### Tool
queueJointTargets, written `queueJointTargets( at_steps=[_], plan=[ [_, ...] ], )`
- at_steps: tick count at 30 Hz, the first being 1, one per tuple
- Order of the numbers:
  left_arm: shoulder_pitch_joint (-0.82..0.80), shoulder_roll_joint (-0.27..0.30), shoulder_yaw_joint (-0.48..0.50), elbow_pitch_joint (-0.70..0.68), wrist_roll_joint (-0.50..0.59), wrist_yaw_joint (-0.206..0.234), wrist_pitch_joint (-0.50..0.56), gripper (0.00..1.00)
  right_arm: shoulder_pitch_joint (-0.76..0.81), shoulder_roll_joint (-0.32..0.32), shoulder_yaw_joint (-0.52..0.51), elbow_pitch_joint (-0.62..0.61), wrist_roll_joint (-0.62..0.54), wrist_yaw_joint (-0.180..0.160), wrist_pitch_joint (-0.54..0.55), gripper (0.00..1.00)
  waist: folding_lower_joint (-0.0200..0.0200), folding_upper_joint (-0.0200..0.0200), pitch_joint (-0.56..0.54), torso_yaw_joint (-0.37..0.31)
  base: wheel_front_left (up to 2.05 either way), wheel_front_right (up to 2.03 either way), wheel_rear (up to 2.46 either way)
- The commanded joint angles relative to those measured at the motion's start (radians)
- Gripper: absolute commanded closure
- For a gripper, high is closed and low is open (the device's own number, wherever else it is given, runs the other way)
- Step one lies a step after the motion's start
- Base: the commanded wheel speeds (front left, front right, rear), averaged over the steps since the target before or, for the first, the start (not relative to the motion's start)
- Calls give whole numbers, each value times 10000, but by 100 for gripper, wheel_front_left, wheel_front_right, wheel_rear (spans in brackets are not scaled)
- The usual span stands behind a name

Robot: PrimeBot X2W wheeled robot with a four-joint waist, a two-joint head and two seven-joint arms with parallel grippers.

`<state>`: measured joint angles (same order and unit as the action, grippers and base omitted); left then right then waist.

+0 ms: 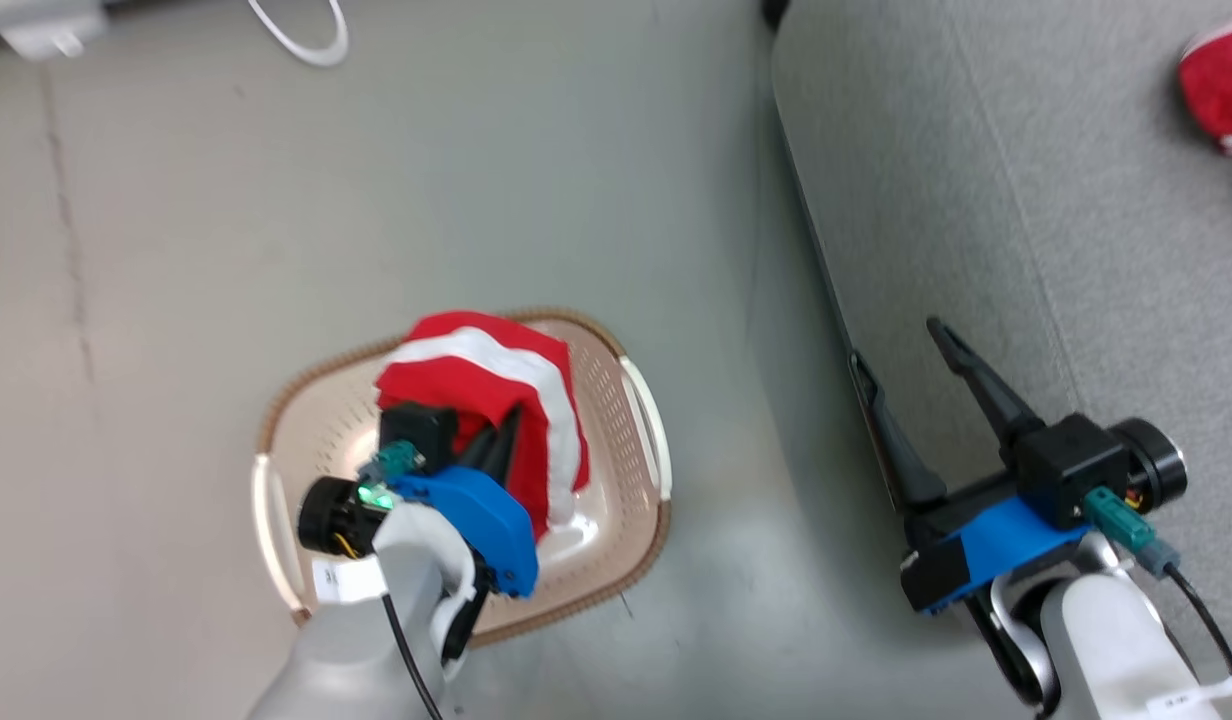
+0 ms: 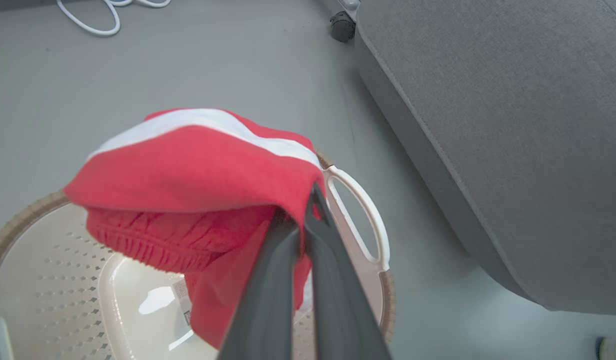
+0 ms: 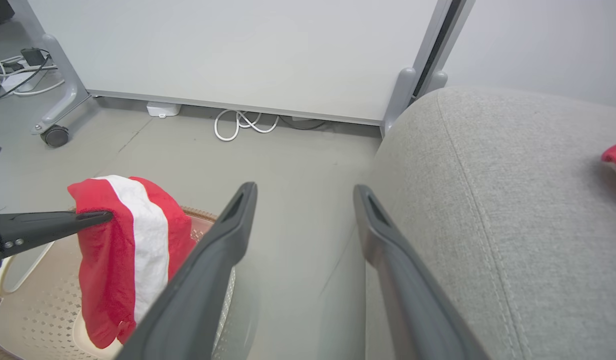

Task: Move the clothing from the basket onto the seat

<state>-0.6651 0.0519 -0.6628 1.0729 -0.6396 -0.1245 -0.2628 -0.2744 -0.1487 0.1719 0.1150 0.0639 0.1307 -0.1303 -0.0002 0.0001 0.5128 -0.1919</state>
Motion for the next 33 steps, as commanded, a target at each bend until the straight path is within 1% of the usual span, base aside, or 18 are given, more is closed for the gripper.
queueJointTargets(
  at_steps=[1,8,12,17,25,33],
  plan=[
    [289,-26,-328,-199,-132,-83,-22,100,301,-124,8,56,97,1,114,0,2,-1,-1525,622,0,0,0],
    [994,-21,-1554,-1064,-565,-72,-26,100,1353,-179,45,210,280,1,484,0,2,-1,-3399,1267,0,0,0],
    [1103,-18,-1829,-1478,-548,29,-27,100,1779,-127,221,243,446,1,616,0,2,-1,-4177,1573,0,0,0],
    [1030,-18,-2112,-1858,-373,24,-26,100,2167,-55,322,329,617,1,724,0,2,-1,-4926,1940,0,0,0],
    [192,-19,-2515,-2409,-272,-53,-28,100,2470,122,181,345,649,1,793,0,2,-1,-5390,2471,0,0,0],
    [-850,-14,-3110,-3167,-669,-82,-27,100,2471,306,-13,383,606,1,688,0,2,-1,-5542,2880,0,0,0]
  ],
)
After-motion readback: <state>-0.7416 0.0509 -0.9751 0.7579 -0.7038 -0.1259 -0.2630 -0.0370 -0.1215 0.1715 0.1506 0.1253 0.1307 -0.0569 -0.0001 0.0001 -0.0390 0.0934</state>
